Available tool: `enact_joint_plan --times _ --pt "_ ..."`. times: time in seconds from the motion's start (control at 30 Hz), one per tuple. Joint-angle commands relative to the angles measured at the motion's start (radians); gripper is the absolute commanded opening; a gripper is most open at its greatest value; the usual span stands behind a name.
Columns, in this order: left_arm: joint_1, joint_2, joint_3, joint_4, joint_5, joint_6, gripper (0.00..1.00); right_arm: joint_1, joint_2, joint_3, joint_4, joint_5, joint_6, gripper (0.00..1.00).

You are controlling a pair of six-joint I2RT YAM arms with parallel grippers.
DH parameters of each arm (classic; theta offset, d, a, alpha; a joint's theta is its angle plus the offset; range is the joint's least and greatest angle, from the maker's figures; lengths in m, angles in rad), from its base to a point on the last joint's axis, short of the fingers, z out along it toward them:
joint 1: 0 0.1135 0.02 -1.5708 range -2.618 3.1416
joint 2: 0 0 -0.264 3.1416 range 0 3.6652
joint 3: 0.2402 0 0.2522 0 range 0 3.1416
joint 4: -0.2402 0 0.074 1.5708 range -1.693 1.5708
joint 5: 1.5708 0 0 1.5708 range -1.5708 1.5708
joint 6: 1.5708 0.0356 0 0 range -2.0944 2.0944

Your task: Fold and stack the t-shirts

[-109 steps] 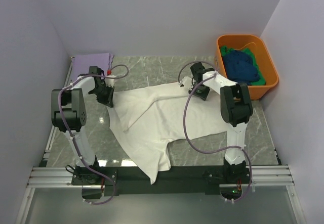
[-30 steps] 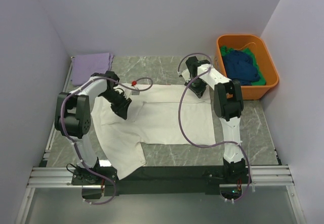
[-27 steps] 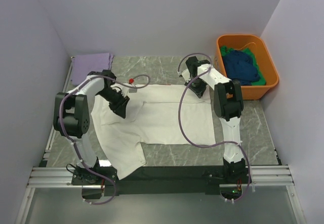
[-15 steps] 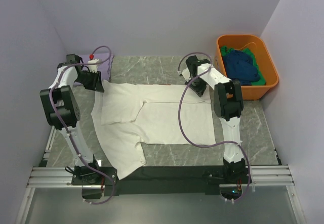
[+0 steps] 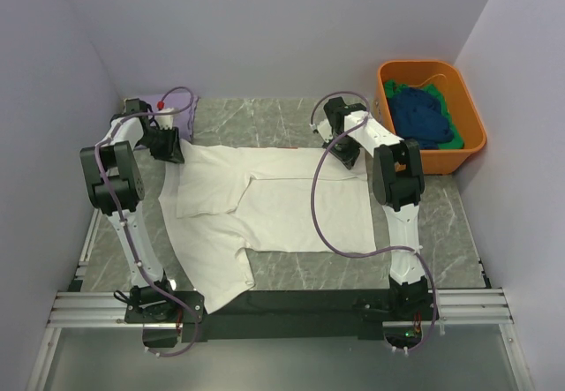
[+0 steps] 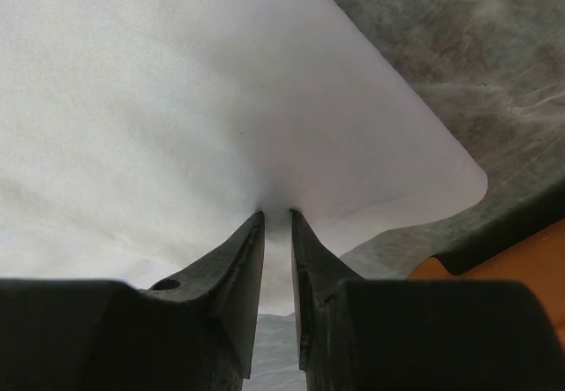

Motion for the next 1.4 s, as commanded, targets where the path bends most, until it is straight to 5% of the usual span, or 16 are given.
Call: enact_joint_plan --times 0.0,0.57,0.9,1.1,1.37 --pt "-0.001 0.017 0.031 0.024 -0.02 -0.027 0.39 -0.003 0.016 0.043 -0.002 0.006 0.01 0.26" --pt "-0.004 -0.043 -0.047 0.016 0.081 0.013 0.3 -0.003 0.022 0.04 -0.001 0.01 0.007 0.26" --pt "-0.001 -0.103 -0.076 -0.038 0.04 0.017 0.02 -0.004 0.009 0.019 0.011 0.023 0.001 0.25" --pt "0.002 -0.213 -0.165 -0.045 0.011 0.049 0.12 -0.004 -0.005 -0.006 0.022 0.023 0.001 0.24" --pt "0.002 -0.189 -0.139 -0.053 0.041 0.036 0.01 -0.004 -0.005 -0.017 0.03 0.017 0.002 0.23"
